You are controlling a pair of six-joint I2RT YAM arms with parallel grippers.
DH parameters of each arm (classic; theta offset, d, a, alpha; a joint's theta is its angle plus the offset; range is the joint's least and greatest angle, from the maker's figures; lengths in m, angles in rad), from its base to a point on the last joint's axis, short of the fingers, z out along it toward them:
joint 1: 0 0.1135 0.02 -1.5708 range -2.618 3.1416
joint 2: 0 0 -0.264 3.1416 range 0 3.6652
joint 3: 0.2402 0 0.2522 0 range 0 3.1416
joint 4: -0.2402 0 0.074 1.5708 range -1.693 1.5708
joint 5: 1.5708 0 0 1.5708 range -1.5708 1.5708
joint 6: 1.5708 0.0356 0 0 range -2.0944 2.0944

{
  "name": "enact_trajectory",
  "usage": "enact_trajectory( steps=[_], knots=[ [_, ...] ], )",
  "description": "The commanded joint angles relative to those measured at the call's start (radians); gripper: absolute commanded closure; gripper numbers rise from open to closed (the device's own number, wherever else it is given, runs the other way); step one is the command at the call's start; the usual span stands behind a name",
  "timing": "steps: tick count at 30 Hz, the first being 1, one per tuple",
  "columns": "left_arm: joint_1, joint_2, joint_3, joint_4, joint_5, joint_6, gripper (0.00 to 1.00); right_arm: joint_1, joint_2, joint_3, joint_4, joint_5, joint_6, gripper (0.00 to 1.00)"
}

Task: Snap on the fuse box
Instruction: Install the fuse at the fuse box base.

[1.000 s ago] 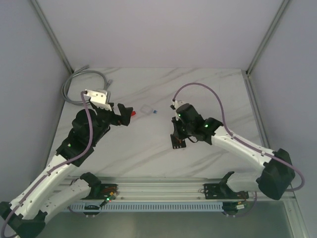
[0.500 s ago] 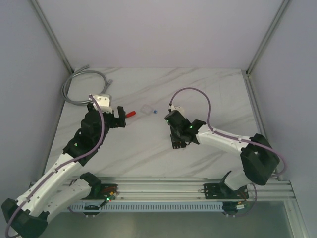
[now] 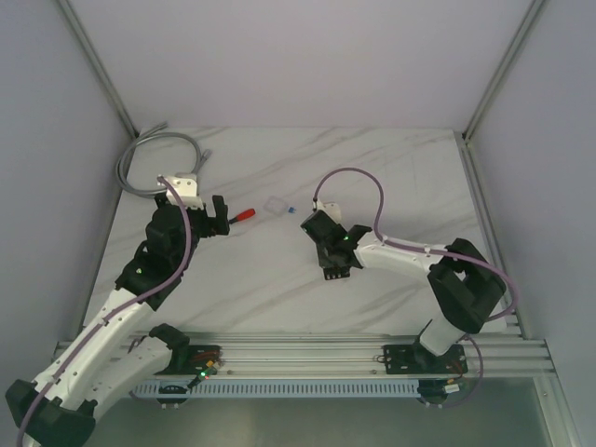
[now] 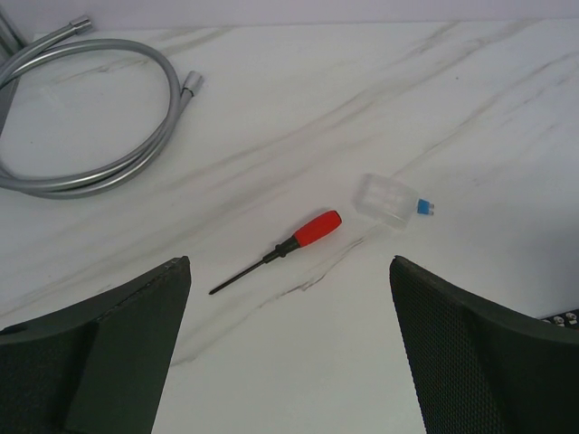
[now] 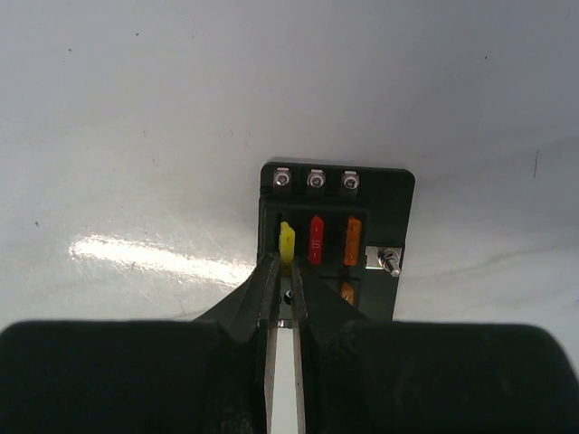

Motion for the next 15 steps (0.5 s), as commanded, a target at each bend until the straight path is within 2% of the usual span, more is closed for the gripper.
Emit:
enact_trajectory(
  steps=[1, 15],
  knots=[
    [0.008, -0.012, -0.012, 0.021, 0.018, -0.002, 0.00, 0.011, 0.019, 0.036, 0.000, 0.052, 0.036, 1.00],
    [0.010, -0.014, -0.011, 0.021, 0.021, -0.004, 0.00, 0.015, 0.011, 0.048, 0.000, 0.098, 0.058, 1.00]
  ],
)
